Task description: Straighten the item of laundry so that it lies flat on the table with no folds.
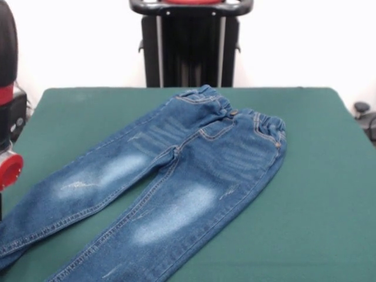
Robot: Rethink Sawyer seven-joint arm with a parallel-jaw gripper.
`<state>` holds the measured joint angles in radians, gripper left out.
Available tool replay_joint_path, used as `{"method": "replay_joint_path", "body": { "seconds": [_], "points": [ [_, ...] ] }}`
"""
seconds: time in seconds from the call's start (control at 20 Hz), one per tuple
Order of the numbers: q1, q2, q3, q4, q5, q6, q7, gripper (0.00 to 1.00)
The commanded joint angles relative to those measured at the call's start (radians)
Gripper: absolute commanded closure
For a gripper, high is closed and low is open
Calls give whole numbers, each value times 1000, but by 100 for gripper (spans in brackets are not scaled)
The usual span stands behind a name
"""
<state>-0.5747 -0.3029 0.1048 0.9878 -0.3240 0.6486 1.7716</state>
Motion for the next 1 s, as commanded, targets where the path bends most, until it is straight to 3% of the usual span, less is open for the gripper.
{"method": "replay_joint_path", "body": {
  "seconds": [0.05,0.6,1.0],
  "points": [
    [77,-39,-21,173,69,138,186,0],
    [99,-11,-34,212,139,94,214,0],
    [134,-10,-49,273,218,57,304,0]
  ]
}}
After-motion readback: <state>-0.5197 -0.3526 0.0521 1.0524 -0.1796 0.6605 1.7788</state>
